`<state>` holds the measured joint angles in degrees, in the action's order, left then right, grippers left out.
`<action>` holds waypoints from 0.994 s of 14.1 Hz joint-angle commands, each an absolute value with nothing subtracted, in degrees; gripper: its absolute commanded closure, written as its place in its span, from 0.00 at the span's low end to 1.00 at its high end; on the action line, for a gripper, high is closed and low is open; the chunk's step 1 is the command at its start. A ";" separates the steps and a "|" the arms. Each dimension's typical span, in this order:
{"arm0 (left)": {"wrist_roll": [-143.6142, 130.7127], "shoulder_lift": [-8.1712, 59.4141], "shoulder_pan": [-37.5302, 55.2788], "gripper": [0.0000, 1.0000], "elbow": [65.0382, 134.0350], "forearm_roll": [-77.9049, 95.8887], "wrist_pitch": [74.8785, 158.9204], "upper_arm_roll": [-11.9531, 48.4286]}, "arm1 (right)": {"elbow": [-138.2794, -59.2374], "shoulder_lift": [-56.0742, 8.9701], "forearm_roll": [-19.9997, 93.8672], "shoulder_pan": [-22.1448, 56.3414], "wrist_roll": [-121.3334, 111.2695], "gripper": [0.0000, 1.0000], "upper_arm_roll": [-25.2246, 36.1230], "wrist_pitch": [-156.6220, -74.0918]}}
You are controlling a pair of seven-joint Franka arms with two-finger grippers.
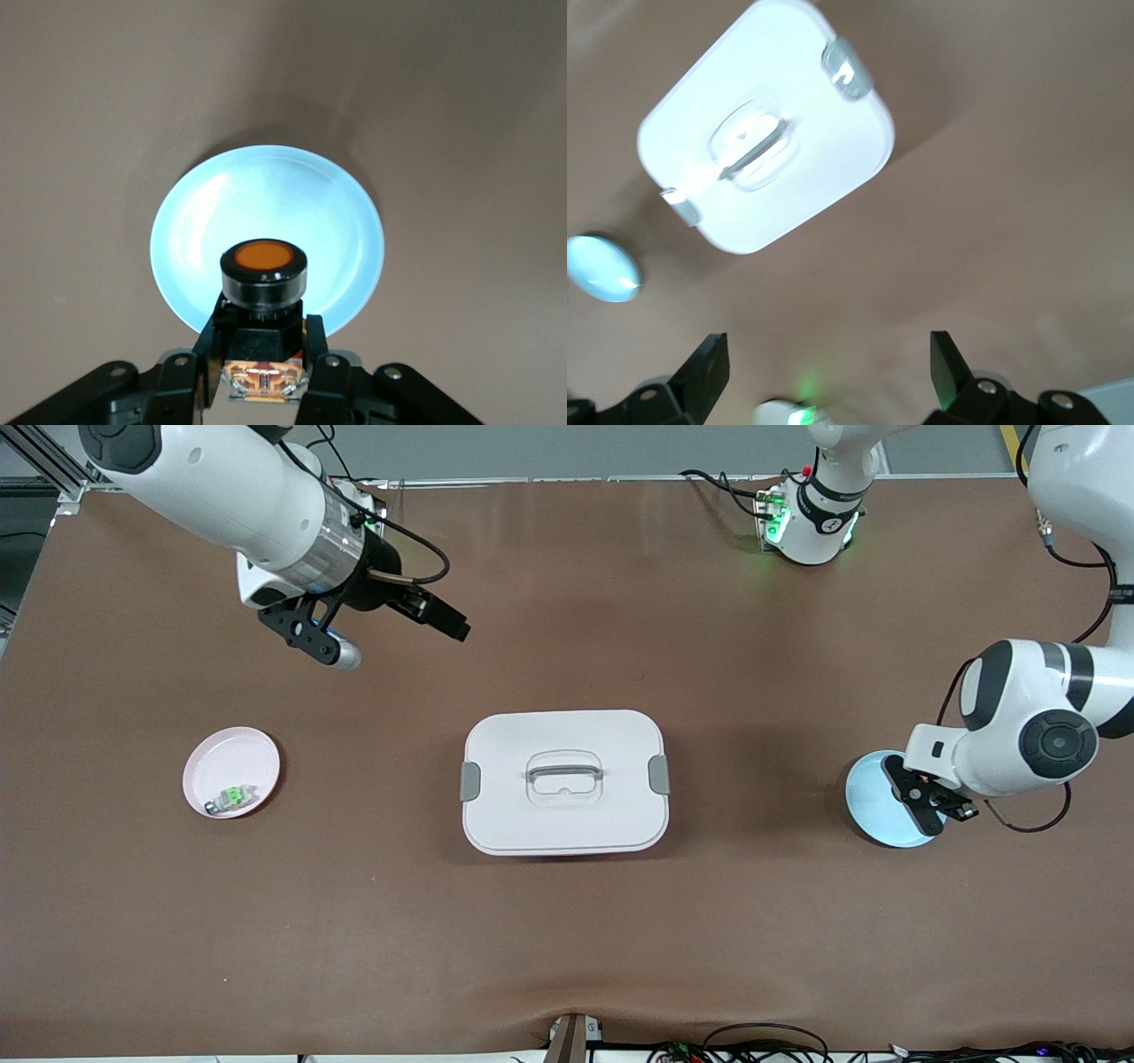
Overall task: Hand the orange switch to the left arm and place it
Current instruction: 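Carry the switch to the blue plate while the right gripper withdraws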
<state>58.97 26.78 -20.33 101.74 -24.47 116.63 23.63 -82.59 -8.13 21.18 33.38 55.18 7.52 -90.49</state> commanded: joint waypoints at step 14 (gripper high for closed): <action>78.58 37.27 -23.99 1.00 102.74 -33.31 127.35 23.99 | -97.47 2.64 7.30 10.65 8.63 0.00 6.68 -90.26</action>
